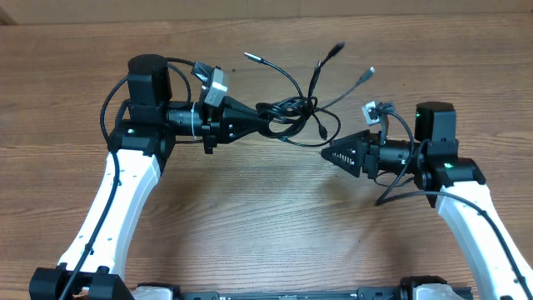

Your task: Untangle cables

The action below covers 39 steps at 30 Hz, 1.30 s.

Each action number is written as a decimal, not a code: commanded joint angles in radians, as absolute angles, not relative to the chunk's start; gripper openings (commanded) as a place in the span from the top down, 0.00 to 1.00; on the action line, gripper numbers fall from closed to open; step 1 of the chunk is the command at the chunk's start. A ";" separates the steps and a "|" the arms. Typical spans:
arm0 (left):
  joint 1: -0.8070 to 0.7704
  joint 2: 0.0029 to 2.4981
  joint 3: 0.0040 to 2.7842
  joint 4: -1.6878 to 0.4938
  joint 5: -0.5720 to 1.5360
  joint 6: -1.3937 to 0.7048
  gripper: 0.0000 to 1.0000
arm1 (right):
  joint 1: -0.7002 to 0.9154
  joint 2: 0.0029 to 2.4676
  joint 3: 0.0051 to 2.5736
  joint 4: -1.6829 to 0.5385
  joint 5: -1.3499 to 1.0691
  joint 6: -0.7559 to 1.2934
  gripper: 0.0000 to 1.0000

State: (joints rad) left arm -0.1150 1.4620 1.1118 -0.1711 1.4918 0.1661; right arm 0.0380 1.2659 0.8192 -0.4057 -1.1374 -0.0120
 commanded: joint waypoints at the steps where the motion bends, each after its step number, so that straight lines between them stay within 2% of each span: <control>1: -0.110 1.435 1.127 -0.219 1.508 0.323 0.96 | 0.033 1.191 0.832 -0.367 -1.199 0.070 0.46; 7: -0.111 1.435 1.127 -0.333 1.496 0.401 0.96 | 0.033 1.081 0.832 -0.330 -1.169 0.099 0.44; 13: -0.112 1.435 1.127 -0.447 1.452 0.428 0.96 | 0.034 0.979 0.832 -0.330 -1.169 -0.076 0.38; 17: -0.112 1.435 1.127 -0.508 1.458 0.435 0.96 | 0.034 0.925 0.832 -0.329 -1.168 -0.170 0.39; 26: -0.152 1.435 1.127 -0.528 1.546 0.442 0.96 | 0.034 0.895 0.832 -0.322 -1.169 -0.353 0.51; 31: -0.232 1.435 1.127 -0.526 1.539 0.454 0.96 | 0.034 0.896 0.832 -0.323 -1.169 -0.425 0.46; 39: -0.299 1.435 1.127 -0.516 1.403 0.436 0.96 | 0.034 0.896 0.832 -0.323 -1.169 -0.424 0.46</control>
